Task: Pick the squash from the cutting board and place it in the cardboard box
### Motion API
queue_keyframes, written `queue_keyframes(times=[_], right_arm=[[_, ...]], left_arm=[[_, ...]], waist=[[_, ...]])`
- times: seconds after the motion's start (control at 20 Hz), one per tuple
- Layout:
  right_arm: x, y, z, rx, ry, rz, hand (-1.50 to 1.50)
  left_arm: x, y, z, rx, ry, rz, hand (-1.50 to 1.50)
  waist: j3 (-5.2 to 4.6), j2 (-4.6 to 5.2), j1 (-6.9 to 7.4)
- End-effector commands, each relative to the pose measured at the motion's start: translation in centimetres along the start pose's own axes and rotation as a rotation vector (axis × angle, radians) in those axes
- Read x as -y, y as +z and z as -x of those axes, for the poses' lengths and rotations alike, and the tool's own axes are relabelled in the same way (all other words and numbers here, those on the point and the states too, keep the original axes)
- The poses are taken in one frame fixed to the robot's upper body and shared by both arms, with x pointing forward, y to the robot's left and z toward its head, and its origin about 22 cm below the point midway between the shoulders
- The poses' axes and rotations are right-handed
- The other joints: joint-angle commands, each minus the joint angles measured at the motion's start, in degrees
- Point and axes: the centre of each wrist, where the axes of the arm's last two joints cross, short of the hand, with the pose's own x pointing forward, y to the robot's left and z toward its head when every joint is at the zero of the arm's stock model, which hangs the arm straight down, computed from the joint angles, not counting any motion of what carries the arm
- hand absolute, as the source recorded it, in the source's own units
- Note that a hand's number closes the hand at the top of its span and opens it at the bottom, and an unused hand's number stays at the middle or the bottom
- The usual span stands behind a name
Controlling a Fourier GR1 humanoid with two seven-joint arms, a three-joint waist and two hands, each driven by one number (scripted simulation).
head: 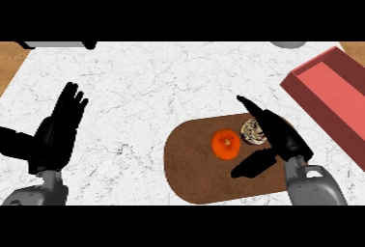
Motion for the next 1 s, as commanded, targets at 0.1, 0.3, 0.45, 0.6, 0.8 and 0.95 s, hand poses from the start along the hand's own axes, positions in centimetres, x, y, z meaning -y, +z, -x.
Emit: queue_keyframes(times=[0.1,0.3,0.45,0.6,0.8,0.95], right_arm=[[-0.4,-1.5,-0.1,-0.023,0.015,-0.006,-1.50],[0.3,-1.9,1.8,-0.008,0.005,-0.017,-1.50],[-2.8,-2.4,0.5,-0.002,0.005,-0.040,-1.50],[-2.4,-1.8,-0.2,-0.011,0.025,-0.050,-1.50],[-2.3,-1.6,1.2,-0.018,0.020,-0.045,-1.50],[-4.1,-3.7,-0.8,-0.028,0.038,-0.066,-1.50]], left_arm=[[-1.1,-0.4,-0.6,-0.006,-0.005,0.013,0.00],[-0.3,-1.2,-0.5,0.006,-0.001,-0.007,0.00],[-0.4,0.1,0.2,-0.011,-0.004,0.016,0.00],[0.1,-0.6,-0.9,-0.019,0.006,-0.005,0.00],[-0.4,-1.0,0.7,-0.004,0.006,0.008,0.00],[-0.4,-0.8,1.0,-0.002,-0.002,0.001,0.00]], waist=[[0.00,0.00,0.04],[0.00,0.02,-0.06],[0.00,0.00,0.05],[0.00,-0.03,-0.04],[-0.01,-0.01,-0.11],[-0.01,0.03,0.07]])
